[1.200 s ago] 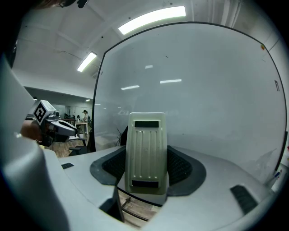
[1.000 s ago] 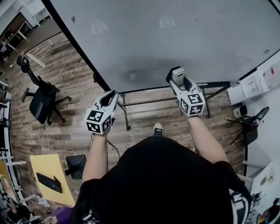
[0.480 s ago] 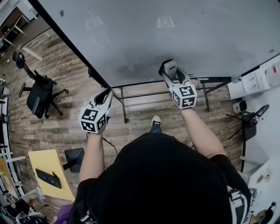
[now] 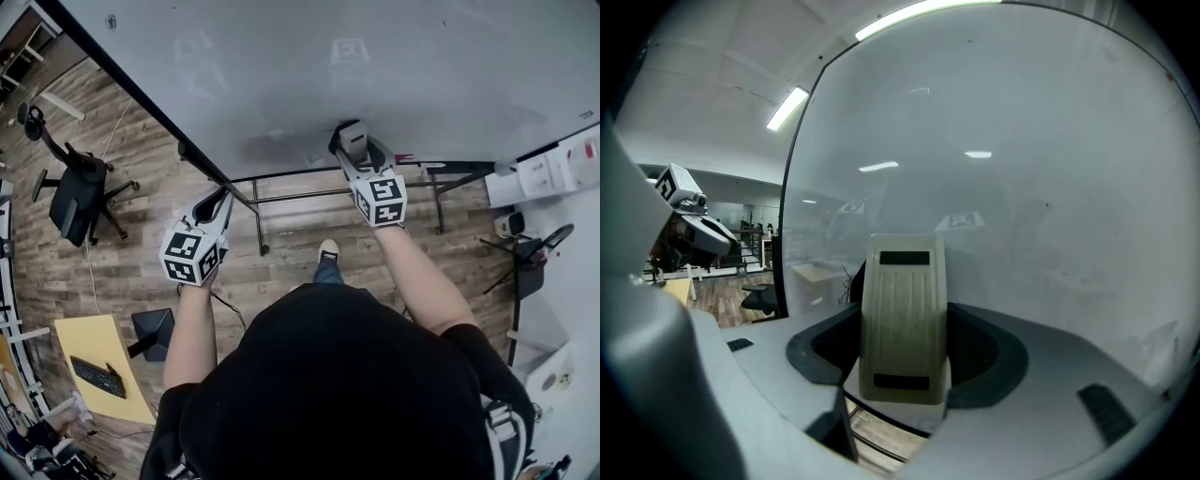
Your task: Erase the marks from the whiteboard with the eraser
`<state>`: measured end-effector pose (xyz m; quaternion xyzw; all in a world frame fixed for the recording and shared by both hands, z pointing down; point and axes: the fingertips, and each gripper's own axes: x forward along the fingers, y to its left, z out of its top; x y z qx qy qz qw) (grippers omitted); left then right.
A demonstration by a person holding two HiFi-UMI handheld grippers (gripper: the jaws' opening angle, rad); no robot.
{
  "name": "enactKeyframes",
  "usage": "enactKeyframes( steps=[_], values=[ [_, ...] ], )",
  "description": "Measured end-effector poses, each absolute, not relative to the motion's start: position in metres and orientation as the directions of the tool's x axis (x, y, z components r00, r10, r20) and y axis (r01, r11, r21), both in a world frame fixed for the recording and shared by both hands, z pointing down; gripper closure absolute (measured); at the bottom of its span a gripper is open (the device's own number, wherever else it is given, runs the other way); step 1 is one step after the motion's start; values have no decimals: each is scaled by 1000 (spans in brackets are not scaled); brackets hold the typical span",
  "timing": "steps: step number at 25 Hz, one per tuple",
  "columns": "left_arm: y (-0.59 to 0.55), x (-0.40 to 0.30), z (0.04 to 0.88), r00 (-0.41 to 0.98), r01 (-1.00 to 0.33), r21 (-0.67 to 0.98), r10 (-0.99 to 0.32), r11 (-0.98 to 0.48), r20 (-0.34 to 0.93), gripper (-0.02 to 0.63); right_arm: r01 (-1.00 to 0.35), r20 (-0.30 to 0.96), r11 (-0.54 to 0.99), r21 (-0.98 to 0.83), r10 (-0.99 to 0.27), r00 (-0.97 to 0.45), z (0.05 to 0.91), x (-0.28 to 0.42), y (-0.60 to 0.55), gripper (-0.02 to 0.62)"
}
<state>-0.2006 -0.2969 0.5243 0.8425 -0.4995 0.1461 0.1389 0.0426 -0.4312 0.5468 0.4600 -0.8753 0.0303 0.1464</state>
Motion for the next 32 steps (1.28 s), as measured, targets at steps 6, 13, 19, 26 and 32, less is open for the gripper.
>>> enactKeyframes(
  steps=[6,13,19,26,32],
  values=[
    [-295,-202,535,444,-890,100,-801,-444,401,552,-821,255,559,119,-816,-519,555,37,-440,348],
    [-293,-205,540,432,-898,106,-804,-428,410,552,-832,247,540,128,-830,-500,557,32,-447,348],
    [-285,-209,548,422,-903,114,-804,-414,419,552,-838,252,528,135,-837,-486,559,33,-447,350],
    [-278,-211,551,419,-905,125,-803,-406,424,552,-838,269,531,123,-831,-487,558,24,-445,350],
    [-272,-216,554,410,-909,124,-806,-397,427,552,-827,291,553,100,-811,-508,566,6,-441,350]
  ],
)
